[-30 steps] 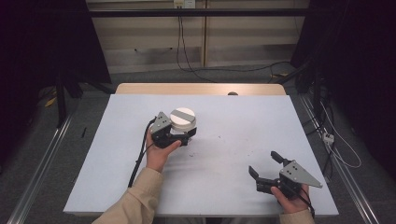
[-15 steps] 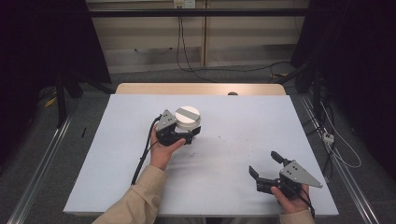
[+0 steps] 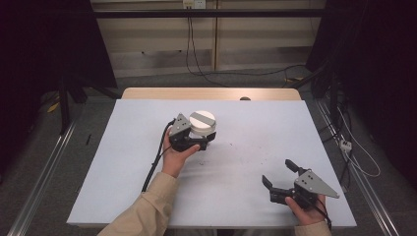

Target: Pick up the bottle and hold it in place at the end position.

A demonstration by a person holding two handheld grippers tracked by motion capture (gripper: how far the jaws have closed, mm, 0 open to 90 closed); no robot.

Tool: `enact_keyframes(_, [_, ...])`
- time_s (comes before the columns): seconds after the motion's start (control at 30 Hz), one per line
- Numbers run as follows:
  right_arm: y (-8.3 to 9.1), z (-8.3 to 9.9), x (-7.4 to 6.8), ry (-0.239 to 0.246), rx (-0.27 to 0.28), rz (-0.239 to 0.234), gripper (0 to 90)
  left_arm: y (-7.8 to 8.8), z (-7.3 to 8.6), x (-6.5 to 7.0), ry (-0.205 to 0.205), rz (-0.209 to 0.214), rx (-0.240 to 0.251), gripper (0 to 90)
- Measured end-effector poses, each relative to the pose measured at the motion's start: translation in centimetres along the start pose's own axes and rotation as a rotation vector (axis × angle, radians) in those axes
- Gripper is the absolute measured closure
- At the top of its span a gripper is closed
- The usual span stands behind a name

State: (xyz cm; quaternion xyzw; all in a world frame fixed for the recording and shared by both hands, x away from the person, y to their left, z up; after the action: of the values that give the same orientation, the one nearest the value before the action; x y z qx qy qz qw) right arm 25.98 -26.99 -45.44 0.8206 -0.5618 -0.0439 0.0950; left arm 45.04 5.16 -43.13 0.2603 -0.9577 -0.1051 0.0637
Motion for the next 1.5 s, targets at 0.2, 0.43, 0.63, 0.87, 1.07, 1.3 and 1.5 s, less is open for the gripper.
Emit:
enact_keyframes(0.2, [0.0, 0.0, 0.0, 0.004, -0.002, 0.000, 4.3, -0.5, 0.0, -0.1, 0.005, -0.001, 0.005, 18.5])
enact_keyframes(0.43, [0.0, 0.0, 0.0, 0.004, -0.002, 0.000, 4.3, -1.3, 0.0, -0.1, 0.005, 0.010, -0.002, 18.5])
enact_keyframes(0.63, [0.0, 0.0, 0.0, 0.001, -0.001, 0.001, 4.2, -1.9, -0.1, -0.1, 0.007, 0.015, 0.002, 18.4])
enact_keyframes(0.87, [0.1, 0.0, 0.0, -0.001, 0.000, -0.001, 4.3, -2.5, -0.3, -0.1, 0.004, 0.020, 0.007, 18.4])
enact_keyframes(1.07, [0.1, 0.0, 0.1, -0.002, -0.001, 0.000, 4.3, -3.0, -0.2, -0.1, 0.001, 0.022, 0.003, 18.4])
enact_keyframes(1.3, [0.1, 0.1, 0.1, -0.002, -0.001, 0.000, 4.3, -3.8, -0.1, 0.1, -0.002, 0.032, -0.002, 18.4])
enact_keyframes(1.5, [0.1, 0.1, 0.1, -0.005, -0.002, 0.002, 4.3, -4.2, -0.2, 0.2, 0.001, 0.032, 0.008, 18.5])
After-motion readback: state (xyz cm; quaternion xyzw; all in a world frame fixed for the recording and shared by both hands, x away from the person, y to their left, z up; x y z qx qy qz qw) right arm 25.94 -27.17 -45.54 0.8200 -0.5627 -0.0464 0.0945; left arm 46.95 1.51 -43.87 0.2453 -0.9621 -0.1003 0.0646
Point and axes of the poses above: each handheld gripper's, and its own axes: y roughly backward along the jaws, z roughly out of its underside, x roughly to its right, the point moved 1 cm from there along -y, roughly forward along the jaws, and after that the axes turned 4 degrees about z, right-handed, at the moved point
